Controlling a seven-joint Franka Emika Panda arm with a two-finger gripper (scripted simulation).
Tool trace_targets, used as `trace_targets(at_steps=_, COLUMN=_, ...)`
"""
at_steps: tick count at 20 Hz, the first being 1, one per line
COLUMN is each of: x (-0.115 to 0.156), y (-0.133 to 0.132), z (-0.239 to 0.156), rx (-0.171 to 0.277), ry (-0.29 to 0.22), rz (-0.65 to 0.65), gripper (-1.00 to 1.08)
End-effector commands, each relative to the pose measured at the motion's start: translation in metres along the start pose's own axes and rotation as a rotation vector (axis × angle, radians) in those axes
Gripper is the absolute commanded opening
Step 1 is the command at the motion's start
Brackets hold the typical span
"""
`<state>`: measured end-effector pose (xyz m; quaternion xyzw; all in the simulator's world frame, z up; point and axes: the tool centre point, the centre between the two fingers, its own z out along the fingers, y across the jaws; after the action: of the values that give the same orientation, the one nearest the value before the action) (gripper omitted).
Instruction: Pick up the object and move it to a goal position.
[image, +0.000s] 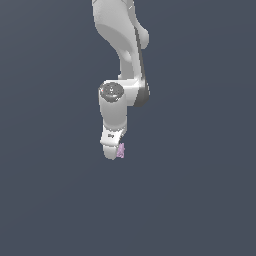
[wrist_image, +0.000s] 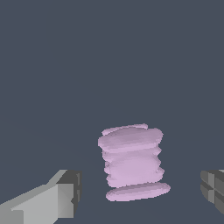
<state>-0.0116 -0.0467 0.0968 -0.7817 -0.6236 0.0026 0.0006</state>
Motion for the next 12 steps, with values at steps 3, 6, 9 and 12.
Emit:
trace_targets(at_steps=3, x=-0.0026, y=0.0006, z=0.0027, rx=-0.002, ry=0.002, rz=-0.077, gripper=1.00)
trace_targets(at_steps=6, x=-0.0039, y=0.0009, z=0.0039, rx=-0.003, ry=0.002, rz=-0.111, gripper=1.00)
trace_targets(at_steps=9, x=-0.0046, y=0.0011, z=0.0047, rx=-0.004, ry=0.003, rz=-0.133, gripper=1.00)
trace_targets(at_steps=12, x=-0.0050, y=0.0012, z=0.0050, rx=-0.004, ry=0.003, rz=-0.143, gripper=1.00)
